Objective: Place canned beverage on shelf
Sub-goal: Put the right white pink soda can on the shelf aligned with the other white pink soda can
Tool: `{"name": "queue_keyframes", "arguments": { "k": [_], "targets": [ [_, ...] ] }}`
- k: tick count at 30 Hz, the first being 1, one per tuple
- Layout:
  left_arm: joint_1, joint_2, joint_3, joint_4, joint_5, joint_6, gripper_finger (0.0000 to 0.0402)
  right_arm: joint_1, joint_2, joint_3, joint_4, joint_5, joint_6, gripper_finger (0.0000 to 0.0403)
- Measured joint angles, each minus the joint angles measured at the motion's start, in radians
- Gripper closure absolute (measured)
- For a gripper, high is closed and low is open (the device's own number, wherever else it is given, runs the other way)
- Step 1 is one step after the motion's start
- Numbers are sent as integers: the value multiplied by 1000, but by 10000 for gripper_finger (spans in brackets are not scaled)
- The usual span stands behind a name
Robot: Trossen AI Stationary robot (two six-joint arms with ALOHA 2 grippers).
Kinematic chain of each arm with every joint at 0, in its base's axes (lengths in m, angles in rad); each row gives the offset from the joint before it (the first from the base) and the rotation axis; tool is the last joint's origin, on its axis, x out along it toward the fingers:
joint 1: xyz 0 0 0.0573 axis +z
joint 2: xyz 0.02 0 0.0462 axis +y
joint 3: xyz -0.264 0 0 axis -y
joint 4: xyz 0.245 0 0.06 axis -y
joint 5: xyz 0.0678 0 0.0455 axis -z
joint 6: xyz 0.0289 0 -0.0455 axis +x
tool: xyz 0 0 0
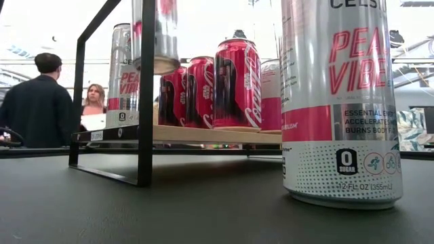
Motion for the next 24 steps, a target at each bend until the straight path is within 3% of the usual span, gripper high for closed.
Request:
{"name": "queue_keyframes", "arguments": {
  "k": [24],
  "targets": [
    [-8, 106, -37, 13, -47, -93, 157, 0, 1, 0, 34, 2, -7, 46]
  ]
}}
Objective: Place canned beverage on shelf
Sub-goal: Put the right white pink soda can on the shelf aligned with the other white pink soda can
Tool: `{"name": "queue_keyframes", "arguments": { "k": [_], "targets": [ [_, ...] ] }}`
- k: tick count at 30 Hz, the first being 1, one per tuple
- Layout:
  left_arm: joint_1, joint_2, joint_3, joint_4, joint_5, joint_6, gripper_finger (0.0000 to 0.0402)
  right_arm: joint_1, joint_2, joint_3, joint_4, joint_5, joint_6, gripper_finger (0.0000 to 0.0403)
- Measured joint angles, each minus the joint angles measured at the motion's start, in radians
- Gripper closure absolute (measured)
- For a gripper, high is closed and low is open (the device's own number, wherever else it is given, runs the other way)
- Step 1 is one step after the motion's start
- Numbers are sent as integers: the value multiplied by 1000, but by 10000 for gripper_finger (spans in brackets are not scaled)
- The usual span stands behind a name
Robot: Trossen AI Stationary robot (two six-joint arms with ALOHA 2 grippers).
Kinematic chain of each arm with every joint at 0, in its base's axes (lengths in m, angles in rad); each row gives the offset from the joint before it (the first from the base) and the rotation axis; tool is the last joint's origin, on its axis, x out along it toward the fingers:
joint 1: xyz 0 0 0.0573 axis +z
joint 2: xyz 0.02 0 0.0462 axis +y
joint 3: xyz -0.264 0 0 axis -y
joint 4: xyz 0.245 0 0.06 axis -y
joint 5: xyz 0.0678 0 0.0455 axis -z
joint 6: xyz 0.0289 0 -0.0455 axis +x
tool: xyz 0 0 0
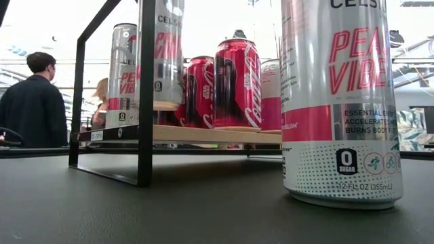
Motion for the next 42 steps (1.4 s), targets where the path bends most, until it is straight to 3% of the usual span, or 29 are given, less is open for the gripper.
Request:
{"name": "queue_keyframes", "arguments": {
  "k": [18, 42],
  "targets": [
    [-4, 70, 0, 14, 16, -9, 157, -1, 0, 0, 12, 13, 15, 46],
    [-4, 74, 0, 4, 26, -19, 157, -1, 0, 0, 12, 31, 8, 46]
  ]
}}
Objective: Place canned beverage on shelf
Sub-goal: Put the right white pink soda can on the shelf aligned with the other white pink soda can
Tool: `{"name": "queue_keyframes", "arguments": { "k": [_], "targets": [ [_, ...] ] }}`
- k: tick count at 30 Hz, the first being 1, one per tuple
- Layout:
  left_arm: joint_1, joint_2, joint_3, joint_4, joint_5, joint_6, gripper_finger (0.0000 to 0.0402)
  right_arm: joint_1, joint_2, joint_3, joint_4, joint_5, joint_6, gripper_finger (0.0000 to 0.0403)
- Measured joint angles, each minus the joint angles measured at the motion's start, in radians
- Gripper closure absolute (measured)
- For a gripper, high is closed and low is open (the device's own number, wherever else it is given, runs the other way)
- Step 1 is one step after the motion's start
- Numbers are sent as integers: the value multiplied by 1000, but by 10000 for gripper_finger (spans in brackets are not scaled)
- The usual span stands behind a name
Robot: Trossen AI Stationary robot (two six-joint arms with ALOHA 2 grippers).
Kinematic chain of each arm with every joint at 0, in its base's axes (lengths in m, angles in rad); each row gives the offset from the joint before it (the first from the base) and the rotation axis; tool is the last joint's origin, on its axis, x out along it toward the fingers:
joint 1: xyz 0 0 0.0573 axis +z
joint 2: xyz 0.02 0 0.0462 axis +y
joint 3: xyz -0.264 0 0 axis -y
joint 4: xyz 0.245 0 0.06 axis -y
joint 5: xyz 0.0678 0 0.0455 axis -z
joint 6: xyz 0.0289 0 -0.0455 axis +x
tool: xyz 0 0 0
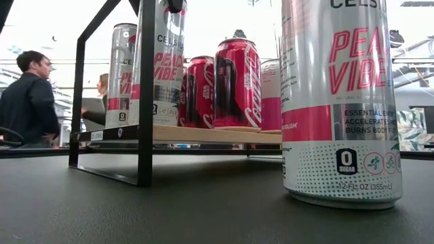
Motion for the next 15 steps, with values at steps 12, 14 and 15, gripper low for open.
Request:
{"name": "queue_keyframes", "arguments": {
  "k": [12, 14, 15],
  "targets": [
    [0, 0, 0, -6, 0, -5, 94, 0, 0, 0, 5, 0, 3, 46],
    [0, 0, 0, -6, 0, -5, 92, 0, 0, 0, 8, 0, 3, 46],
    [0, 0, 0, -8, 2, -5, 92, 0, 0, 0, 8, 0, 3, 46]
  ]
}}
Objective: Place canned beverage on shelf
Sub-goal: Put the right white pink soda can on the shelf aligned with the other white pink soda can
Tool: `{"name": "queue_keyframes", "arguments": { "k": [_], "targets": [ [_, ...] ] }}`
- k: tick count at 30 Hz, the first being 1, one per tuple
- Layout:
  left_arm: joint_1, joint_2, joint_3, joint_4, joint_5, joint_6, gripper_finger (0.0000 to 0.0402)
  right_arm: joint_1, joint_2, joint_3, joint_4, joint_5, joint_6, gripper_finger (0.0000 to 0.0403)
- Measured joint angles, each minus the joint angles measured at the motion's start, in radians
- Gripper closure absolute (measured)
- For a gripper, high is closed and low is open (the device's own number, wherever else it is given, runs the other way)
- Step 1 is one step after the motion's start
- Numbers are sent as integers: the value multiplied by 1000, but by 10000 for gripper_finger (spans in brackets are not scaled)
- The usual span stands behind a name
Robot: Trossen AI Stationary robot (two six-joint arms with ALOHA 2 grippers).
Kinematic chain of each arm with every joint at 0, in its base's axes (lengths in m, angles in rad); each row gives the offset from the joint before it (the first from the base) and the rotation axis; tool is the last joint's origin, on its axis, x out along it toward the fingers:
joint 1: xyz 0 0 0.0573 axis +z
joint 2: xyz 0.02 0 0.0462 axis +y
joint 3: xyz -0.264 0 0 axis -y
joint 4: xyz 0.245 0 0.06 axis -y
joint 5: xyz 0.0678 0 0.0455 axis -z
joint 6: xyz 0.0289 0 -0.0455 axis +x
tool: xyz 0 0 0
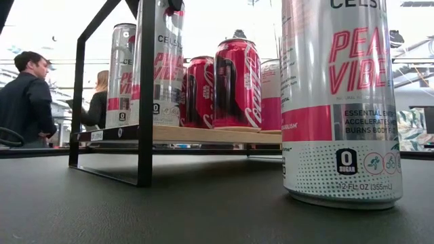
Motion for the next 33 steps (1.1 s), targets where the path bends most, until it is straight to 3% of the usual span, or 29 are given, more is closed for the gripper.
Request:
{"name": "queue_keyframes", "arguments": {
  "k": [33],
  "targets": [
    [25, -9, 119, -4, 24, -3, 91, 0, 0, 0, 5, 0, 6, 46]
  ]
}}
